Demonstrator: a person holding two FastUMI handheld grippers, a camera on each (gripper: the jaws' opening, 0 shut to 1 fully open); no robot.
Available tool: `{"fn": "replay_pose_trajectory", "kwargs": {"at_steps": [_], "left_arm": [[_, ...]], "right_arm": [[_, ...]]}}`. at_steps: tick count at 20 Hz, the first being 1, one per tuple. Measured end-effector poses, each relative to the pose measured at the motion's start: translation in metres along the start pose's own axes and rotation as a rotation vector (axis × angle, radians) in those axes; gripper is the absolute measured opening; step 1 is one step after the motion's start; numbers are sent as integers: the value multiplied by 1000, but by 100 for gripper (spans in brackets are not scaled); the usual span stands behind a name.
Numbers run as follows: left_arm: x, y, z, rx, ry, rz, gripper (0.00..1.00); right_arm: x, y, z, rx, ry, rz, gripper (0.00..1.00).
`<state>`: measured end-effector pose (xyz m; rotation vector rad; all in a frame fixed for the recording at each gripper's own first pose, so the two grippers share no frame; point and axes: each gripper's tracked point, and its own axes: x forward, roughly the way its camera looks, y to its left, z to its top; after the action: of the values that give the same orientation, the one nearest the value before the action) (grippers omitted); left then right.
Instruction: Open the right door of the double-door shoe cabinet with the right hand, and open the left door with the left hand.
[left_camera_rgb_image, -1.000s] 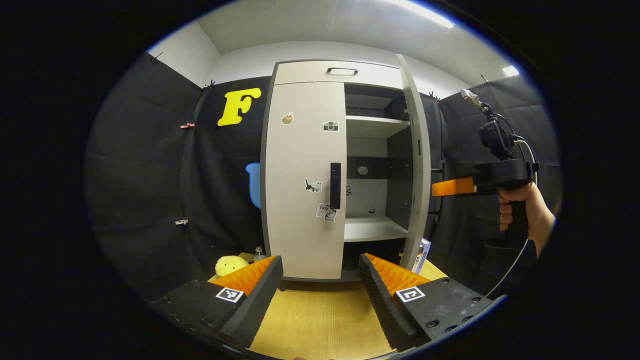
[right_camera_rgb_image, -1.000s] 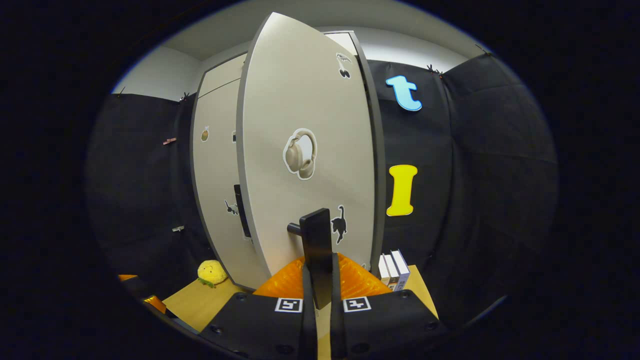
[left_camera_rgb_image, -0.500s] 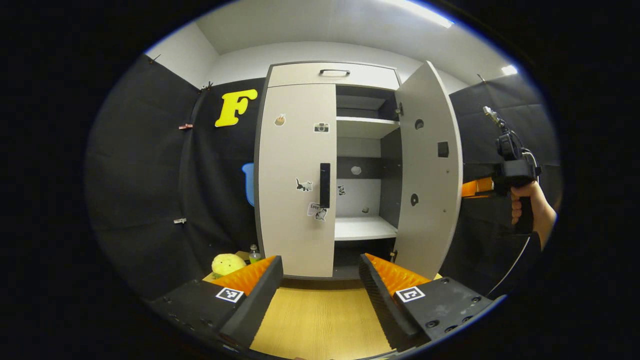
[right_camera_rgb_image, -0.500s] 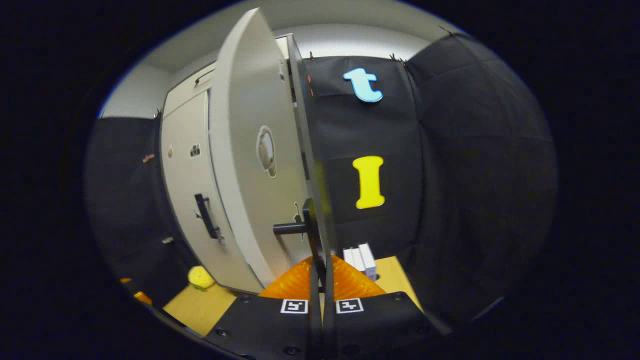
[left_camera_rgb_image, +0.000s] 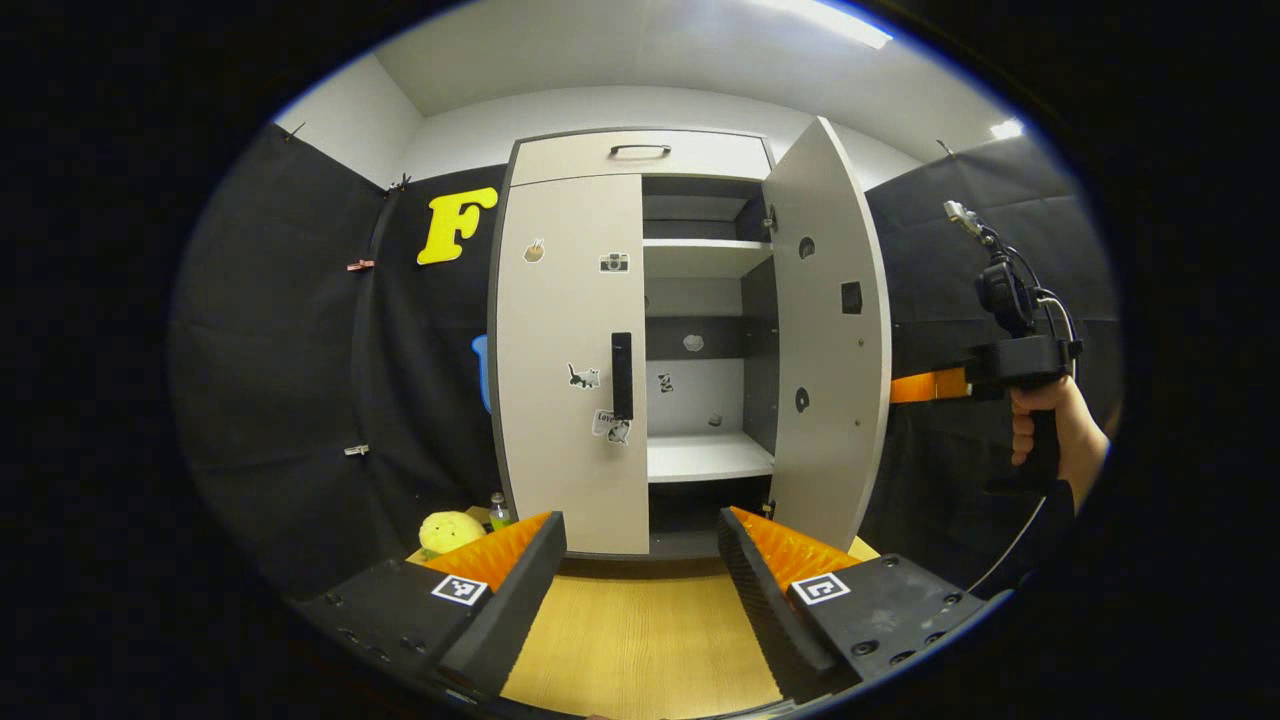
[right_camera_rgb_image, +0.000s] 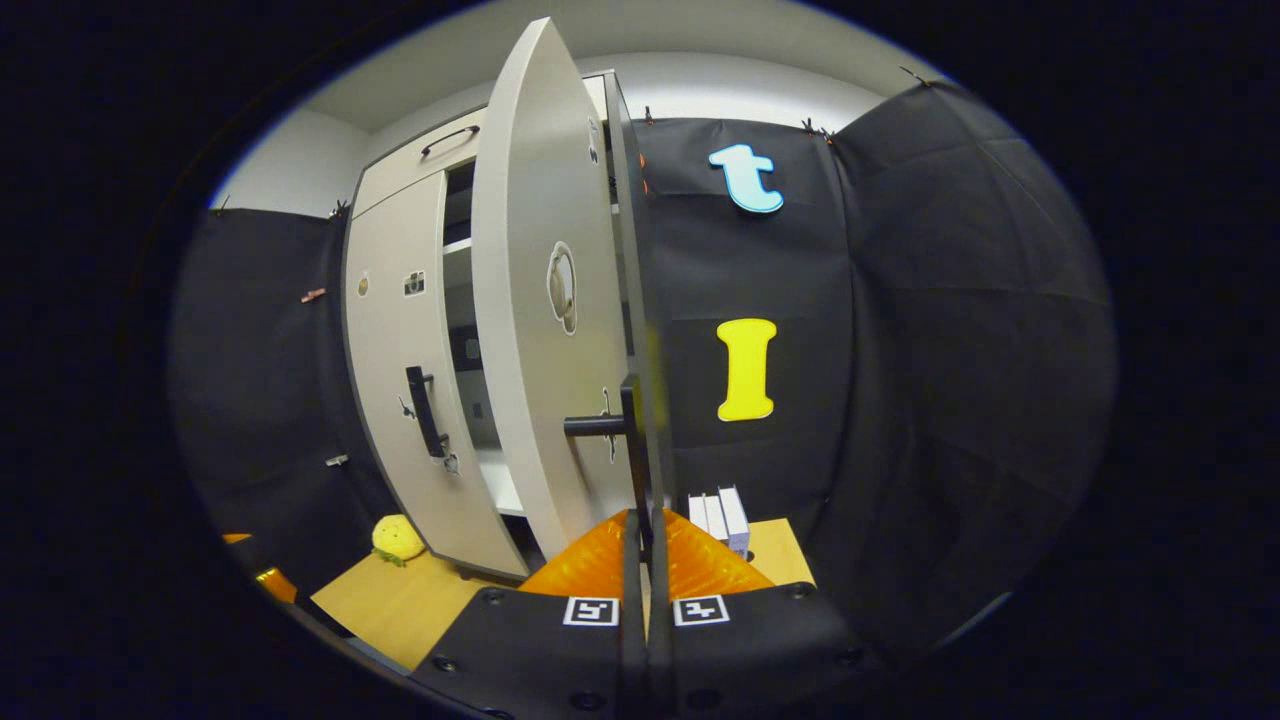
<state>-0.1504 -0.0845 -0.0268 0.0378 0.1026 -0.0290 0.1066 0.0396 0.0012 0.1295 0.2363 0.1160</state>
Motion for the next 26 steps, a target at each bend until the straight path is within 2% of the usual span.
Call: {"fn": "replay_pose_trajectory", "kwargs": {"at_steps": [9,12,18,19,21,22,23,24,25,26], "left_arm": [[28,2,-20,-3,31,-57,95],[41,11,-20,-10,25,-80,95],[70,55,-17,-29,8,-97,94],[75,62,-16,-38,5,-104,94],[85,78,-15,-45,2,-111,94],[91,86,-14,-44,-1,-113,94],[98,93,-12,-44,-4,-117,94],[103,98,-13,-48,-7,-124,95],[109,104,-11,-52,-11,-132,94],[113,109,-12,-55,-14,-138,94]], "right_arm": [[-33,-4,5,-68,-78,-46,5],[-31,14,-8,-82,-73,25,5],[-31,43,-24,-64,-98,21,9],[-30,43,-26,-72,-100,7,25],[-26,47,-30,-91,-103,-18,36],[-21,53,-32,-94,-101,-14,38],[-19,59,-35,-101,-98,-14,61],[-17,63,-37,-111,-97,-22,77],[-12,72,-42,-118,-100,-24,83],[-8,79,-45,-119,-104,-27,83]]}}
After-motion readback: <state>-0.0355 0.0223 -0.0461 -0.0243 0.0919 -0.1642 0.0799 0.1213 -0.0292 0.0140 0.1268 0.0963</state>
